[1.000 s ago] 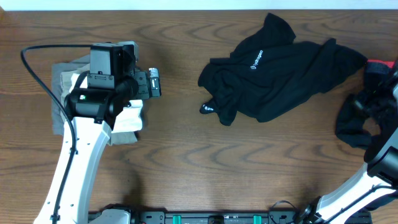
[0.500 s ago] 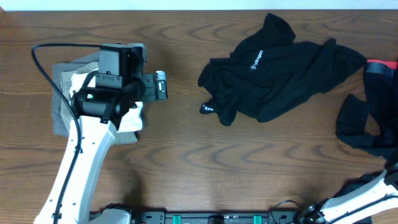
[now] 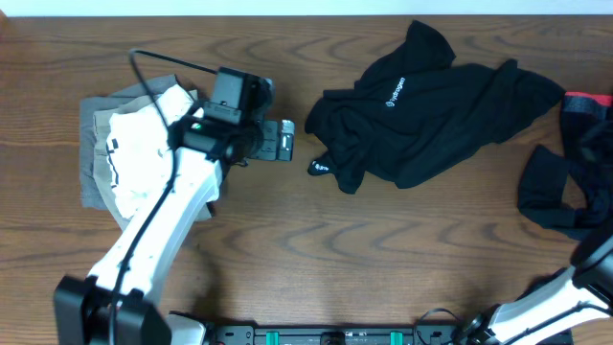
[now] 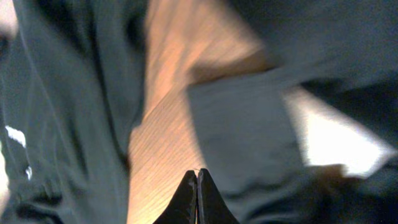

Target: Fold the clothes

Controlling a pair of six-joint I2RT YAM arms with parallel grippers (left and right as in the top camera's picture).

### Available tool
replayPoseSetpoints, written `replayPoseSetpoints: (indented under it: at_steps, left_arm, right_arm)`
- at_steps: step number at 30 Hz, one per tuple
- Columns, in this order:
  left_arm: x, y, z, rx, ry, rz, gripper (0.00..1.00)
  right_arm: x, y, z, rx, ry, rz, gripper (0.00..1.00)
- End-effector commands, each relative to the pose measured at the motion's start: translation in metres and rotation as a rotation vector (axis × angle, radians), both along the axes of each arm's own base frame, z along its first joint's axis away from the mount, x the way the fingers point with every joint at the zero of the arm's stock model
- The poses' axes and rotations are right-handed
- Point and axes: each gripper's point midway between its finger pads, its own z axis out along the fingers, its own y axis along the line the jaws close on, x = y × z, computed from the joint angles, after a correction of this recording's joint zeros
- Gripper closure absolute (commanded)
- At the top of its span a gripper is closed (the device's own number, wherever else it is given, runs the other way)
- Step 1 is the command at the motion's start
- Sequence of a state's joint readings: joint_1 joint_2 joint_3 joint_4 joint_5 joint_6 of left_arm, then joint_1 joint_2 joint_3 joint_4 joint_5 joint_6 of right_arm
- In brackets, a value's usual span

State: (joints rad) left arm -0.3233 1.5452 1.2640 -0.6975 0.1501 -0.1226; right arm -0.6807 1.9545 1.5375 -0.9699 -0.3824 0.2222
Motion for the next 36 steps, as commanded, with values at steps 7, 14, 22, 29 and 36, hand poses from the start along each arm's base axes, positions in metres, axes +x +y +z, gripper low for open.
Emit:
replayPoseSetpoints:
  at_steps: [7,14,22,29,36]
  left_arm:
    - [0.000,-0.009,-0.003,0.010,0.008,-0.033,0.02]
    - [0.000,-0.008,-0.003,0.012,0.010,-0.032,0.02]
    - [-0.001,-0.009,-0.003,0.011,0.010,-0.034,0.02]
    - [-0.004,-0.041,0.005,-0.081,-0.020,-0.187,0.02]
    - [-0.005,-0.076,-0.016,-0.060,-0.025,-0.303,0.02]
  right_arm:
    - [-0.065,-0.001,-0.077,-0.225,0.365,-0.145,0.99]
    - [-0.145,-0.054,-0.089,-0.366,0.574,-0.402,0.99]
    - [-0.181,-0.113,-0.059,-0.257,0.490,-0.645,0.99]
    - [-0.094,-0.112,0.007,-0.079,-0.036,-0.399,0.89]
    - [-0.027,-0.048,0.064,-0.093,-0.283,-0.071,0.58]
